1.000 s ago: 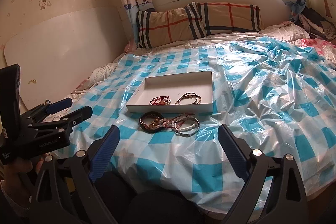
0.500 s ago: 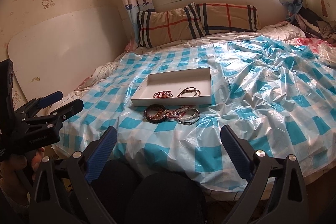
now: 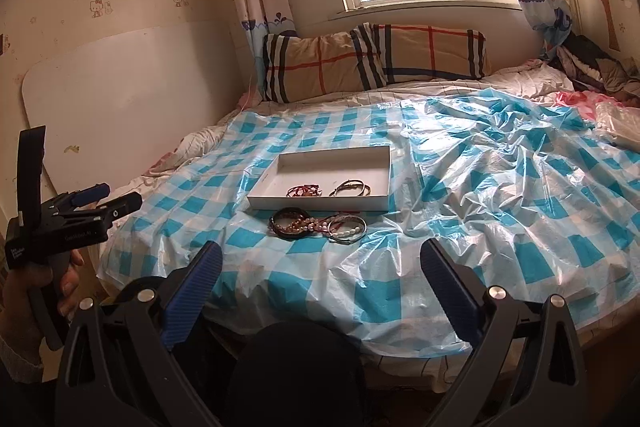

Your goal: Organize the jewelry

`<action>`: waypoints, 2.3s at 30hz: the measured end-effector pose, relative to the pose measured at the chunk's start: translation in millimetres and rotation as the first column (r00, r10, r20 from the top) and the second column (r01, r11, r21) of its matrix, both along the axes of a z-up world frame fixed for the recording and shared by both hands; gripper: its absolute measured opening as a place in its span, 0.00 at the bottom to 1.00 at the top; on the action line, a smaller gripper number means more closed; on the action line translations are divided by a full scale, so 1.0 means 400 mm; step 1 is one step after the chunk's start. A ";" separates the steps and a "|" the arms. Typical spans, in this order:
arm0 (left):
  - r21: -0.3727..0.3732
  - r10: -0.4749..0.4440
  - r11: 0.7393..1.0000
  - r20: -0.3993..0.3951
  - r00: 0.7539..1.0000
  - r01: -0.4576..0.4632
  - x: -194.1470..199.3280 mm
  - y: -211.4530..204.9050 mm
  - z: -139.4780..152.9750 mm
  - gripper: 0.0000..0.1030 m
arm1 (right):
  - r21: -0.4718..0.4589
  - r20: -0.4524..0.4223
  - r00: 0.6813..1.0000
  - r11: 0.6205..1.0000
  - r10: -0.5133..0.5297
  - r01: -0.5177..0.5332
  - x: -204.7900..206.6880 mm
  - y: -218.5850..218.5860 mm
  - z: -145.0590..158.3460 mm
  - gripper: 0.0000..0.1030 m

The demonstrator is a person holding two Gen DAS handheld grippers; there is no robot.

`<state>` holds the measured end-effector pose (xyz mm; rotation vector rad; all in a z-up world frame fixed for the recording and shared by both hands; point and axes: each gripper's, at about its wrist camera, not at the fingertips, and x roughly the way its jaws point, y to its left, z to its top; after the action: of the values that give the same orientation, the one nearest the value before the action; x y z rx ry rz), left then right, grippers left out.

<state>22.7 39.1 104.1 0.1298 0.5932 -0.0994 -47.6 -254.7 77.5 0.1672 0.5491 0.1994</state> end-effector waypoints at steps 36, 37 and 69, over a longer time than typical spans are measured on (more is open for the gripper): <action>-0.034 -0.269 0.959 -0.409 0.872 0.281 0.618 -0.173 -0.425 0.08 | -0.102 -0.370 0.912 0.968 0.175 -0.227 0.607 0.109 -0.369 0.58; -0.053 -0.272 0.960 -0.407 0.872 0.275 0.608 -0.163 -0.417 0.08 | -0.094 -0.363 0.915 0.971 0.174 -0.222 0.594 0.107 -0.363 0.58; -0.046 -0.244 0.967 -0.431 0.869 0.249 0.482 -0.039 -0.417 0.13 | -0.098 -0.331 0.929 0.973 0.166 -0.208 0.487 0.135 -0.379 0.75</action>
<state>215.5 23.3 -62.6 0.1966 1.0243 -0.3819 147.2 -200.8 -74.2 0.0168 0.9027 0.3246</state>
